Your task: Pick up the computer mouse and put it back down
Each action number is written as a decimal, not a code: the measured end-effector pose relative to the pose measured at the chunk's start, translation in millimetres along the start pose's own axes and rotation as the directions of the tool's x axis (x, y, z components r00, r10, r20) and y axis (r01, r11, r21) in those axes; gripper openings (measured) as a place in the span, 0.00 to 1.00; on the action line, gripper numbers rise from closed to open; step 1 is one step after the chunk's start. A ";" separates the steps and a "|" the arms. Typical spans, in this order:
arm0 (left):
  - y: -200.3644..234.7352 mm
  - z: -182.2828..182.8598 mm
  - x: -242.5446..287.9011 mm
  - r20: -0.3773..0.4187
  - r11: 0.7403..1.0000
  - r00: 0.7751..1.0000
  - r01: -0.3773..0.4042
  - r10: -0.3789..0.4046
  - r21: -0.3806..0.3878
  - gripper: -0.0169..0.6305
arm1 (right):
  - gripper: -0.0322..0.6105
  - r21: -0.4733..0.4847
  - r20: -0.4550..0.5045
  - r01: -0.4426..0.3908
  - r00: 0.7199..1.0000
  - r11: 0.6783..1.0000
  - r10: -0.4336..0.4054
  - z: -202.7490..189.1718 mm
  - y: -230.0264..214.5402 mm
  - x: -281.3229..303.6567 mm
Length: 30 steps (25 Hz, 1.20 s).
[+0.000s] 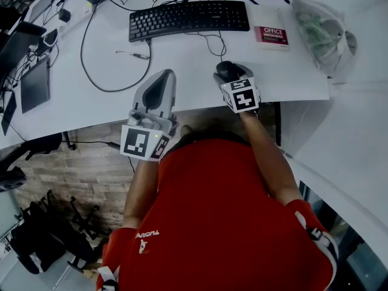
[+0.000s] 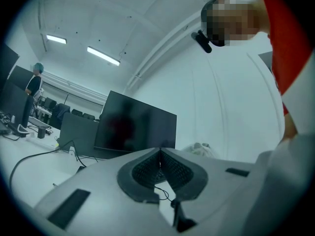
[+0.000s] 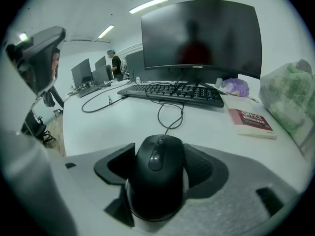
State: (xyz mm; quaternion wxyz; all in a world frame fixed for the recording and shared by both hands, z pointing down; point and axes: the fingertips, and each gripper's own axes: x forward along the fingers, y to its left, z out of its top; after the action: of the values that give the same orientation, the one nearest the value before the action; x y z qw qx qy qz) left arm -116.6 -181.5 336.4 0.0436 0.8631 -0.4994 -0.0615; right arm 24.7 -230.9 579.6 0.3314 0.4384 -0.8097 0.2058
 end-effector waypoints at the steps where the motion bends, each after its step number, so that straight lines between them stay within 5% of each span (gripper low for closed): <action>1: 0.0 -0.5 0.2 -0.001 1.000 1.000 0.001 -0.001 -0.001 0.04 | 0.53 0.000 -0.002 0.002 1.000 1.000 -0.002 0.1 -0.4 0.3; 9: -2.2 2.9 -1.5 0.004 1.000 1.000 0.009 -0.009 -0.002 0.04 | 0.51 0.032 0.019 -0.025 1.000 0.999 0.024 4.4 3.2 -11.2; 16: -2.5 9.2 -10.6 0.018 1.000 1.000 -0.004 0.004 0.000 0.04 | 0.51 0.065 0.184 -0.081 0.981 0.995 0.068 43.0 15.8 -62.2; 30: -12.9 59.3 -24.4 0.087 0.999 0.996 -0.012 0.009 0.039 0.04 | 0.51 -0.004 0.510 -0.136 0.852 0.991 0.119 141.0 47.6 -193.0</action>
State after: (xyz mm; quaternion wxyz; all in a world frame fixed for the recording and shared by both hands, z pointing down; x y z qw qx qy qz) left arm -126.5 -154.8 277.5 0.0053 0.8577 -0.5064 -0.0888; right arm 10.6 -182.8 341.1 0.0842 0.4277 -0.8923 0.1173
